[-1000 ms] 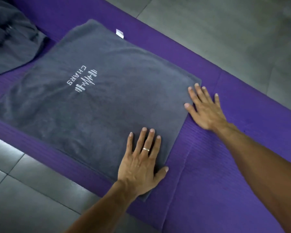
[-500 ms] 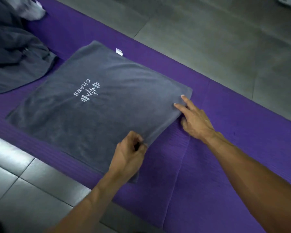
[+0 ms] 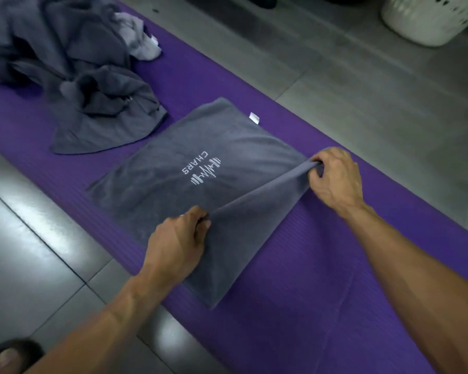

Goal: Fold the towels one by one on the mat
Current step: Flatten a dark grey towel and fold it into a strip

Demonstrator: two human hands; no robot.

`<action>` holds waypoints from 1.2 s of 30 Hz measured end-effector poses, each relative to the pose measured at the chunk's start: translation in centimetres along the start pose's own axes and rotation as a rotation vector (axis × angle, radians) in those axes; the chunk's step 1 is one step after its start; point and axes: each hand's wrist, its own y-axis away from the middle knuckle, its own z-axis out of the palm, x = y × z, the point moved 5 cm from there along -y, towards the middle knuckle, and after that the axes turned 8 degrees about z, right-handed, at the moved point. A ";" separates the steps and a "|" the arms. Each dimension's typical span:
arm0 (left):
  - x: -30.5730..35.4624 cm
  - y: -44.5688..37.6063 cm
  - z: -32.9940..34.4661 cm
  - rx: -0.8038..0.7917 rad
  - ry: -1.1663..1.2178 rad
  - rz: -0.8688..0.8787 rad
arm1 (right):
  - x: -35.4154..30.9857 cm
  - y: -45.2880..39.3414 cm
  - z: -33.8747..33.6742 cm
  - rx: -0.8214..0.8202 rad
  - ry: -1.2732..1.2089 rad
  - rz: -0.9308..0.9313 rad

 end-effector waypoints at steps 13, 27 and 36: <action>-11.9 -7.0 -8.3 0.185 -0.213 0.043 | -17.9 -12.6 5.0 0.020 0.004 -0.310; -16.4 -9.2 -7.5 0.027 -0.437 -0.081 | -21.6 -15.3 12.9 -0.159 0.096 -0.270; -9.5 -10.9 -3.6 0.096 -0.412 0.265 | -22.5 -11.1 13.6 -0.122 -0.185 -0.359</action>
